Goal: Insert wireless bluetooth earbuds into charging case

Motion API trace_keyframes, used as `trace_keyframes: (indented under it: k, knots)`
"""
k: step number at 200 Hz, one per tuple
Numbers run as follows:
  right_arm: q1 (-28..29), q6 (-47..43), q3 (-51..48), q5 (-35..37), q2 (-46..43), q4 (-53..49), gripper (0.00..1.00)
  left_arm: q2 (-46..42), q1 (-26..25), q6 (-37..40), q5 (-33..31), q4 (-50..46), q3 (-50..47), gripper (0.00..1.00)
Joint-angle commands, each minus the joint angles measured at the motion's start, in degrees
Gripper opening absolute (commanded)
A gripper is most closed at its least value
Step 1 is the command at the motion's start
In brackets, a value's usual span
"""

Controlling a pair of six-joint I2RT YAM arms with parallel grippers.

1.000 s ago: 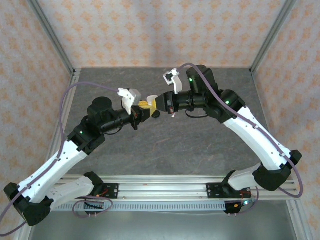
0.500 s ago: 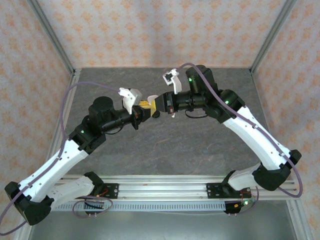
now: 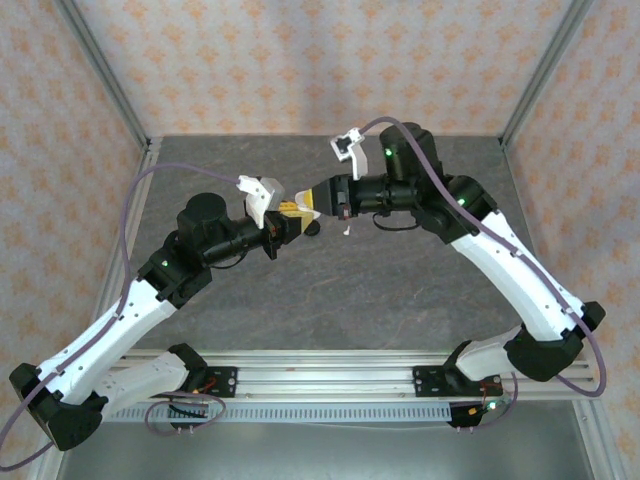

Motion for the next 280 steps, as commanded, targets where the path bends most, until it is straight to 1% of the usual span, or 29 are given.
trace_keyframes:
  k: [1,10,26,34,52,63,80,92,118,162,203,246,280]
  knots:
    - [-0.7,-0.1,2.8,-0.6,-0.6,-1.5,0.15,-0.2,0.0,-0.2,-0.2,2.3,0.6,0.00]
    - [-1.0,-0.3,2.9,-0.6,-0.6,-2.1,0.15,-0.3,0.0,0.0,-0.2,2.4,0.7,0.00]
    - [-1.4,-1.1,3.0,-0.3,-0.3,-3.7,0.19,-0.2,0.0,-0.1,-0.1,2.3,0.7,0.00]
    - [-1.5,-1.5,3.4,0.0,0.1,-5.0,0.22,-0.1,0.0,0.0,0.0,2.3,0.7,0.00]
    - [-1.5,-2.8,5.1,0.1,1.4,-8.3,0.33,-0.1,0.0,0.0,0.2,2.1,0.8,0.00]
    - [-1.5,-4.0,6.5,0.1,2.5,-10.7,0.38,-0.2,0.1,0.0,0.4,2.0,0.9,0.00]
    - [-1.5,-5.7,8.6,-0.1,3.9,-14.1,0.43,-0.2,0.0,0.0,0.5,1.9,0.7,0.00]
    - [-1.5,-6.8,9.7,-0.1,4.8,-15.8,0.44,-0.3,0.0,0.0,0.5,1.8,0.7,0.00]
    - [-1.5,-8.0,10.5,-0.1,5.5,-16.9,0.44,-0.4,0.0,-0.2,0.6,1.7,0.7,0.00]
    - [-1.5,-8.5,10.6,-0.6,6.2,-17.2,0.38,0.1,0.0,-0.2,0.6,1.7,1.1,0.00]
    - [-1.5,-8.9,10.5,-0.6,6.6,-17.1,0.36,1.1,0.0,-0.3,1.0,2.0,1.6,0.00]
    - [-1.5,-9.5,10.6,-0.4,7.2,-17.3,0.28,2.2,0.0,0.1,1.4,2.1,2.4,0.00]
    - [-1.5,-9.8,10.5,0.4,7.3,-17.9,0.27,2.9,0.0,0.5,1.5,2.1,2.9,0.00]
